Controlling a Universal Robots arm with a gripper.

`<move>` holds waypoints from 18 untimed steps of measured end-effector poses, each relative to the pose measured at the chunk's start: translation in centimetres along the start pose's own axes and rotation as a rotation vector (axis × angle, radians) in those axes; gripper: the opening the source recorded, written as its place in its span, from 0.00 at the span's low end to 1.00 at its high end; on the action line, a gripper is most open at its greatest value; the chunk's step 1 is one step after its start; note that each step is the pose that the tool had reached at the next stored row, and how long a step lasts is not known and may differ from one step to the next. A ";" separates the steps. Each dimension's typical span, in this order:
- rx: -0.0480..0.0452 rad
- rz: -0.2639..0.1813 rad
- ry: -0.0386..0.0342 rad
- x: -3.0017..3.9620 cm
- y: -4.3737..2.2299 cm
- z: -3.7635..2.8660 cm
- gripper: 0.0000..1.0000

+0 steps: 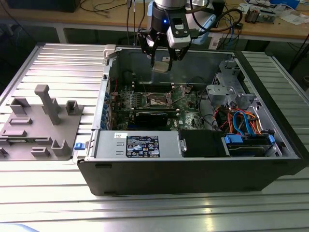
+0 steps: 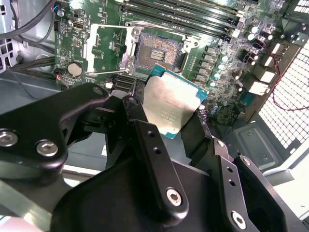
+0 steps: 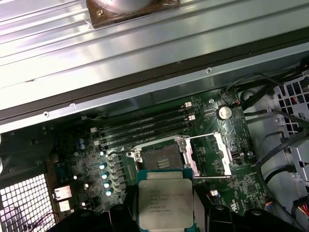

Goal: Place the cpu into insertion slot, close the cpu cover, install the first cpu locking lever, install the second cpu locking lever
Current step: 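Place the cpu into insertion slot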

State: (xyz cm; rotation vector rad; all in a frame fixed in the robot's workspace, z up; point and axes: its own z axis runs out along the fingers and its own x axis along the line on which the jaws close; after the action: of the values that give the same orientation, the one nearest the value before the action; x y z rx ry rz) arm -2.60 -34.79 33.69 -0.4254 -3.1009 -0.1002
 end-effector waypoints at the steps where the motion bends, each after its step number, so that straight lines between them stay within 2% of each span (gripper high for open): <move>1: 0.0000 0.002 -0.0001 0.00 0.00 0.00 0.55; 3: -0.0001 0.007 -0.0004 0.00 0.00 0.01 0.55; 6: -0.0011 0.064 -0.0040 0.00 -0.01 0.10 0.55; 18: -0.0018 0.098 -0.0061 0.00 -0.01 0.12 0.55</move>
State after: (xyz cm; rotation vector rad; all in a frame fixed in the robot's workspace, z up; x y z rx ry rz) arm -2.60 -34.79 33.58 -0.5771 -3.0794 -0.1009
